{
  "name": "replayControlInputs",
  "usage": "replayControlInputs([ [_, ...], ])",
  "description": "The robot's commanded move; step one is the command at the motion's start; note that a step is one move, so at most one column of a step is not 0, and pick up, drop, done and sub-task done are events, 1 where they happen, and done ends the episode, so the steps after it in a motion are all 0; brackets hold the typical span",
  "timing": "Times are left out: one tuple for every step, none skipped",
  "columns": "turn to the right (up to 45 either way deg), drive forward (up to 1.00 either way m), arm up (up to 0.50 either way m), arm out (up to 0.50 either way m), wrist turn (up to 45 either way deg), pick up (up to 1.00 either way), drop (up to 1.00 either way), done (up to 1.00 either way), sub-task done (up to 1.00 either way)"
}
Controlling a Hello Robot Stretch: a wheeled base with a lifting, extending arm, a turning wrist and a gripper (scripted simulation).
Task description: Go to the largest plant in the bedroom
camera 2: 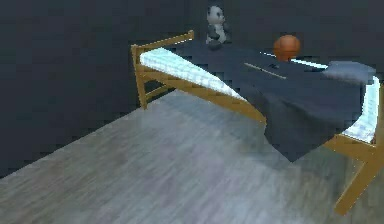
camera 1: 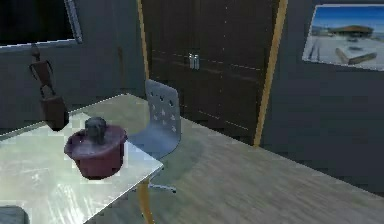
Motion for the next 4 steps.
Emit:
replayControlInputs([
  [45.0, 0.00, 0.00, 0.00, 0.0, 0.00, 0.00, 0.00, 0.00],
  [45.0, 0.00, 0.00, 0.00, 0.0, 0.00, 0.00, 0.00, 0.00],
  [39.0, 0.00, 0.00, 0.00, 0.0, 0.00, 0.00, 0.00, 0.00],
  [0.0, 0.20, 0.00, 0.00, 0.0, 0.00, 0.00, 0.00, 0.00],
])
